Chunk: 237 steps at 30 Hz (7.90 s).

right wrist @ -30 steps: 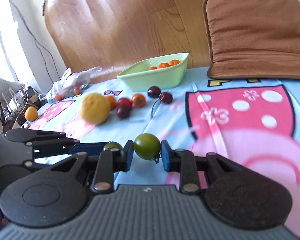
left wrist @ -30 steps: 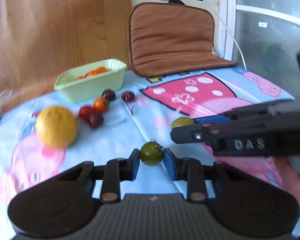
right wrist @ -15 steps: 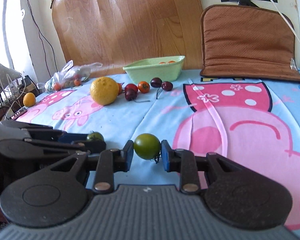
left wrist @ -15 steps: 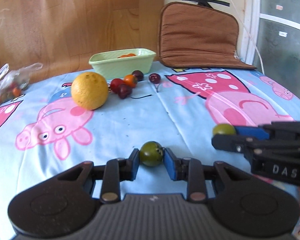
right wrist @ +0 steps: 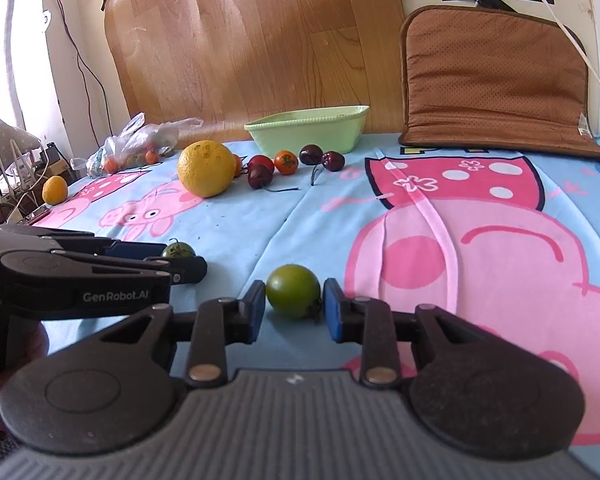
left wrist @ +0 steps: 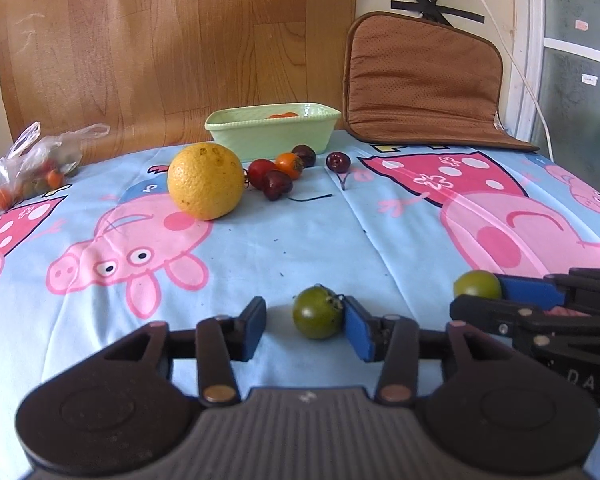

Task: Organize fruits
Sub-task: 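Lift both green tomatoes and carry them toward the bowl, then open both grippers to drop the green tomatoes into the green bowl, then grasp a tangerine with the left gripper while the right gripper grasps a dark cherry, then lift the tangerine and cherry and carry both toward the green bowl, then open both grippers over the bowl to drop the tangerine and cherry, then grasp a red tomato with the left gripper while the right gripper grasps an orange tomato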

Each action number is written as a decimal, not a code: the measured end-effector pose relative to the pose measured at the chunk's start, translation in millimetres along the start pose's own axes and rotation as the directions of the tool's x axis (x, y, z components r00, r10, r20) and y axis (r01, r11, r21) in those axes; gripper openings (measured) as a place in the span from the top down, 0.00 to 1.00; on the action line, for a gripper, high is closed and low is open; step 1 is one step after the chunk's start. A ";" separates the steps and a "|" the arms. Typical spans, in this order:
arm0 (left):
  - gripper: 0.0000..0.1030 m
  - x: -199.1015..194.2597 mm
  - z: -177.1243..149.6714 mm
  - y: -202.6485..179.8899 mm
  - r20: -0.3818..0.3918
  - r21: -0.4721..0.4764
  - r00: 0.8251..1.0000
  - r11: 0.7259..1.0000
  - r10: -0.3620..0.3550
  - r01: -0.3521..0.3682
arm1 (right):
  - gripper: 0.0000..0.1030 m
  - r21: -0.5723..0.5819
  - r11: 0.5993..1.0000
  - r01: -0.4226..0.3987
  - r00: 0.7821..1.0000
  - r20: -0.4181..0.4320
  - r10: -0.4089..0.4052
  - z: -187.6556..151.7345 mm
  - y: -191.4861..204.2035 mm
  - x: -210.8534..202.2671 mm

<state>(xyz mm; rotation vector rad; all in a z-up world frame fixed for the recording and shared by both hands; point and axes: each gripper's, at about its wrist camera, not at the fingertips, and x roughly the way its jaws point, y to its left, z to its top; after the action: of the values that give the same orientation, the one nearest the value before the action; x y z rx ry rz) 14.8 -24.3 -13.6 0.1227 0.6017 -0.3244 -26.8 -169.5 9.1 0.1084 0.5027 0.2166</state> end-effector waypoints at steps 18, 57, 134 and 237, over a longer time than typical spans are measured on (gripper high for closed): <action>0.52 -5.1 -7.4 0.5 0.070 0.007 0.997 0.999 -0.042 0.041 | 0.58 -0.067 0.998 0.012 1.000 -0.002 -0.012 -3.0 9.6 -2.0; 0.74 179.2 217.6 100.6 -0.113 -0.121 0.987 0.987 -0.117 0.103 | 0.69 -0.049 0.997 -0.057 0.998 -0.005 0.057 175.1 -44.5 212.6; 0.48 -5.7 42.9 92.8 -0.023 -0.155 0.988 0.977 -0.151 0.145 | 0.63 -0.163 0.982 -0.096 0.994 -0.071 0.085 30.4 41.5 38.6; 0.51 50.3 108.6 128.8 0.012 -0.327 0.982 0.927 -0.188 0.182 | 0.45 -0.435 0.878 -0.200 0.979 -0.066 0.191 114.5 14.7 168.3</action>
<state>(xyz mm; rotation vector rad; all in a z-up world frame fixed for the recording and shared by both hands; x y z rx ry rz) 155.0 61.4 49.0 -0.2535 0.6804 -0.4017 170.2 -121.9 32.8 -0.2885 0.4527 0.5262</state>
